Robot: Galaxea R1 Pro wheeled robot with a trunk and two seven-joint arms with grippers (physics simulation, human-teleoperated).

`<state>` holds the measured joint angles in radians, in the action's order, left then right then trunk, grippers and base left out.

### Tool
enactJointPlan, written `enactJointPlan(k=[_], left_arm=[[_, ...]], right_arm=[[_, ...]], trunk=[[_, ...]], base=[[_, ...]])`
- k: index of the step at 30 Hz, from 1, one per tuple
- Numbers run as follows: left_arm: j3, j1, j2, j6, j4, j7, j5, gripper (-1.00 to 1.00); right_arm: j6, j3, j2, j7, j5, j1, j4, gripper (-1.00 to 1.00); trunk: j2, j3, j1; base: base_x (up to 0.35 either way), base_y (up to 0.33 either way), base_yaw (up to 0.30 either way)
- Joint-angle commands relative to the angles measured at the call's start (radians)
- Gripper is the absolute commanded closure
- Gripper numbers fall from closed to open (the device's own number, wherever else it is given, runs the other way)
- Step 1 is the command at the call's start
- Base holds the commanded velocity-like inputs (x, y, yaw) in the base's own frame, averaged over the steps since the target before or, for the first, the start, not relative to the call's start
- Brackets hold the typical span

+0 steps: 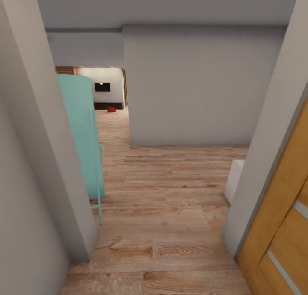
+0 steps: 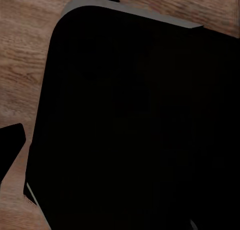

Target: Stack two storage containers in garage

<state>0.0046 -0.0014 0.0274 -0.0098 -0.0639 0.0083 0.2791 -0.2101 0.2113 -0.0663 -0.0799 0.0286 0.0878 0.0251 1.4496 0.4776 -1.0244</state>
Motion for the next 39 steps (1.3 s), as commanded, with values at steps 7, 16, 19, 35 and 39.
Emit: enactJointPlan(k=[7, 16, 19, 35, 39], left_arm=[[0.001, 0.0, 0.0, -0.005, -0.001, 0.001, 0.005, -1.0], [0.002, 0.0, 0.002, -0.008, -0.001, 0.001, 0.003, -1.0], [0.002, 0.0, 0.002, -0.009, -0.001, 0.001, 0.003, -1.0], [0.002, 0.0, 0.002, -0.009, -0.001, 0.001, 0.003, -1.0], [0.002, 0.0, 0.002, -0.009, -0.001, 0.001, 0.003, -1.0]], right_arm=[[0.0, 0.004, 0.004, -0.008, 0.002, 0.001, -0.003, -1.0], [0.0, 0.004, 0.005, -0.009, 0.002, 0.001, -0.004, -1.0], [0.0, 0.004, 0.005, -0.009, 0.002, 0.001, -0.004, -1.0], [0.0, 0.003, 0.005, -0.009, 0.002, 0.001, -0.004, -1.0], [0.0, 0.003, 0.005, -0.009, 0.002, 0.001, -0.004, -1.0]], trunk=[[0.0, 0.001, -0.001], [0.0, 0.001, -0.001], [0.0, 0.001, -0.001], [0.0, 0.001, -0.001], [0.0, 0.001, -0.001]], base=[[0.322, 0.0, 0.0], [0.322, 0.0, 0.0], [0.322, 0.0, 0.0], [0.322, 0.0, 0.0], [0.322, 0.0, 0.0]])
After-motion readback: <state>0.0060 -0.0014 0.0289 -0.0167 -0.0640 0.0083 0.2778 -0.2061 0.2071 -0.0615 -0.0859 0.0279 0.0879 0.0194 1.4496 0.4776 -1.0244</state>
